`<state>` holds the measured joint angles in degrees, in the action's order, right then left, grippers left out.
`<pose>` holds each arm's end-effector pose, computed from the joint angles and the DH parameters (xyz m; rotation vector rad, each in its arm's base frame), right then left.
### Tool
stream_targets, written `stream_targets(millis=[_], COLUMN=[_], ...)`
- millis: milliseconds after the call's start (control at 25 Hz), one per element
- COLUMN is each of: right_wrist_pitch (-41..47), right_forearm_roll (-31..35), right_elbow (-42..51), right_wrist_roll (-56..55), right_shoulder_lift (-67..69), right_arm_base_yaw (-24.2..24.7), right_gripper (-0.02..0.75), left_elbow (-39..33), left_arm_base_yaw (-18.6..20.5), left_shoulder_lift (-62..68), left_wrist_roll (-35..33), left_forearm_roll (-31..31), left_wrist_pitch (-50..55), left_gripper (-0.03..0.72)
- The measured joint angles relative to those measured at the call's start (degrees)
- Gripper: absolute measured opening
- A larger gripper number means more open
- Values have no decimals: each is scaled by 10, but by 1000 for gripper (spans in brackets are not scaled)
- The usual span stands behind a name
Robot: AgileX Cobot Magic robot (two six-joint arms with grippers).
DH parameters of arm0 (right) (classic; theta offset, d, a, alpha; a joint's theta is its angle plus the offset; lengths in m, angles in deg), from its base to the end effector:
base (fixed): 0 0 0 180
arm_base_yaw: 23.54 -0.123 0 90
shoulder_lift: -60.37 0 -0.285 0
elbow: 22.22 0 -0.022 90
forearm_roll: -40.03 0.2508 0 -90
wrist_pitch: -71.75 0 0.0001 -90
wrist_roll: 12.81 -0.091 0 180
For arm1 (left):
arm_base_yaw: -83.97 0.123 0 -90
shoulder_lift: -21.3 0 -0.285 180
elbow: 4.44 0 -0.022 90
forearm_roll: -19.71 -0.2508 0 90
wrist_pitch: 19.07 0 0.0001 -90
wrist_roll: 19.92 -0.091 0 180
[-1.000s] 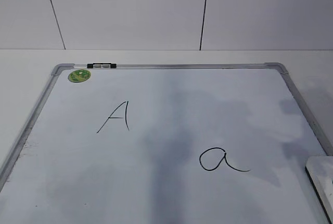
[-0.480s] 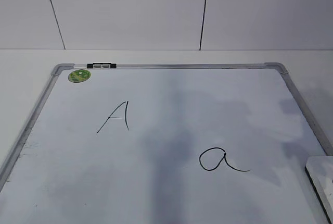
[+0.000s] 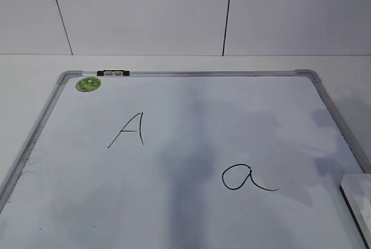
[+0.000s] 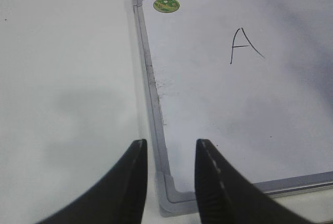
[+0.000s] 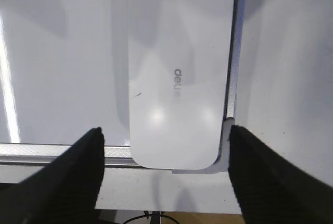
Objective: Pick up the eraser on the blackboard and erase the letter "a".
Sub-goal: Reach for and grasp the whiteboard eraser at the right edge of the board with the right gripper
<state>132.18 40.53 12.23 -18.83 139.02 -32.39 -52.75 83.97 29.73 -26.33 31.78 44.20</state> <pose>0.1910 0.0304 0.2338 -0.0690 3.0297 0.0339 -0.0065 -0.0170 0.2766 0.1308 2.0768 -0.1860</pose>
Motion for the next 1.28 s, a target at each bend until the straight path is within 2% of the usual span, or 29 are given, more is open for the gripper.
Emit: stream_targets(millis=[440, 640, 840, 1080, 1280], right_wrist_pitch=[-8, -9, -18, -23, -36], right_forearm_roll=[-19, -32, -32, 2, 2], right_elbow=[0, 0, 0, 0, 0], right_wrist_roll=[-1, -1, -1, 11, 15], right_shoulder_lift=[0, 0, 1, 34, 44], right_arm_base_yaw=[-1, -1, -1, -1, -1], right_gripper=[596, 669, 678, 678, 678], left_elbow=[0, 0, 0, 0, 0], left_arm_base_yaw=[0, 0, 0, 0, 0], left_shoulder_lift=[0, 0, 0, 0, 0], left_wrist_roll=[0, 0, 0, 0, 0], left_forearm_roll=[1, 1, 1, 2, 2], left_wrist_pitch=[0, 0, 0, 0, 0], left_gripper=[252, 253, 253, 253, 253])
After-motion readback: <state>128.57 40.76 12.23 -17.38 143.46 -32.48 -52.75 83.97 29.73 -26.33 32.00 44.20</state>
